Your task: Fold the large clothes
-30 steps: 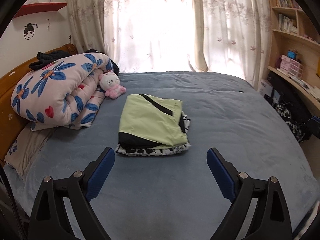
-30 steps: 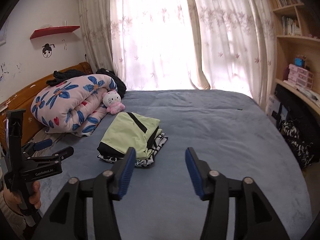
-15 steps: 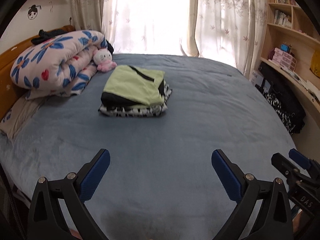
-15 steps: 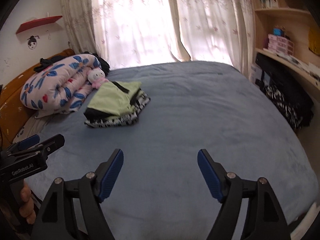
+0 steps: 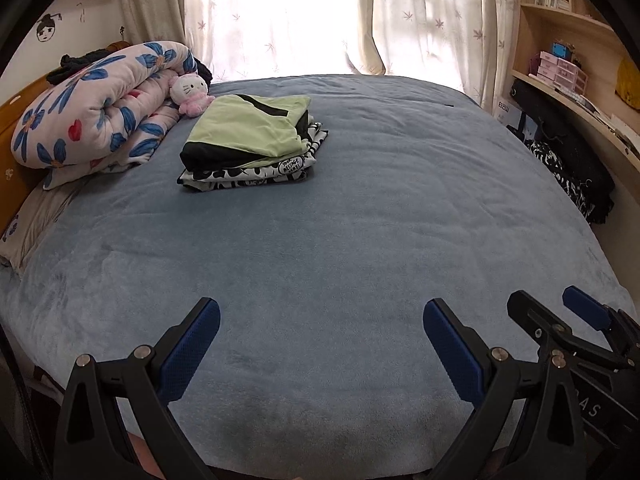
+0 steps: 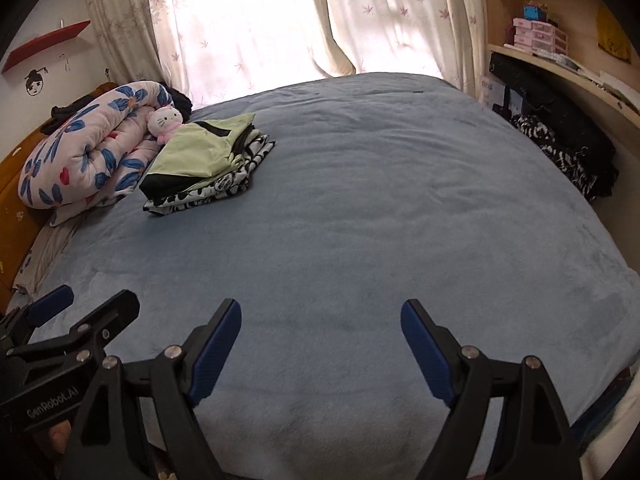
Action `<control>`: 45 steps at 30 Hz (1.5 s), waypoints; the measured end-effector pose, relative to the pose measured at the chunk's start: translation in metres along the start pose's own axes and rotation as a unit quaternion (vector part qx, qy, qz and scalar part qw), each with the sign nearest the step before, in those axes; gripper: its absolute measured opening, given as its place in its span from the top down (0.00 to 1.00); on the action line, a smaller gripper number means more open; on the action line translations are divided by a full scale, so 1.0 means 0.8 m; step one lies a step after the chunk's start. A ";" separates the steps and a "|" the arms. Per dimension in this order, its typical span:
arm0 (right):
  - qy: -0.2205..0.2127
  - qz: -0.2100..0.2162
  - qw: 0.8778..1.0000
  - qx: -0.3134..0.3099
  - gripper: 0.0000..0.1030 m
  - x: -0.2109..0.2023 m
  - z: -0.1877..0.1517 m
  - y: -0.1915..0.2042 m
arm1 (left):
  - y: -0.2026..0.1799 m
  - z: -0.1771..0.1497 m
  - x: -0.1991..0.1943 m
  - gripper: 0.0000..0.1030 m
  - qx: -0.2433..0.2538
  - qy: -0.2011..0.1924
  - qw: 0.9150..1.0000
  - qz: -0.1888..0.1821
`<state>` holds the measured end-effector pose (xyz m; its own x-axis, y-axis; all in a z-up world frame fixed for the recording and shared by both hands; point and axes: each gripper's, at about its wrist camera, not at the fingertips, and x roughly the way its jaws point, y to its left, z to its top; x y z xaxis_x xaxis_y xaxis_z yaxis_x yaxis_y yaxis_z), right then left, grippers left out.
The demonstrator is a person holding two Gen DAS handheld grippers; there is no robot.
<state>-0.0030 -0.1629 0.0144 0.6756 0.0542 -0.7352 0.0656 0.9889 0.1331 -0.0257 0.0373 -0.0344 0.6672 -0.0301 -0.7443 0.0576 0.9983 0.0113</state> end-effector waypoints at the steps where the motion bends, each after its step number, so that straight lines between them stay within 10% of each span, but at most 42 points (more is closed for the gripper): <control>1: -0.001 0.001 1.000 0.002 0.17 0.000 0.000 -0.001 | 0.002 0.001 0.002 0.02 0.000 0.001 1.000 0.001; 45: 0.000 -0.029 1.000 -0.011 0.15 0.001 -0.009 -0.003 | 0.005 -0.008 0.020 0.02 -0.018 0.043 0.999 0.001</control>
<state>-0.0083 -0.1640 0.0088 0.6711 -0.0036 -0.7414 0.0892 0.9931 0.0760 -0.0194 0.0412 -0.0503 0.6013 -0.0252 -0.7986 0.0291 0.9995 -0.0097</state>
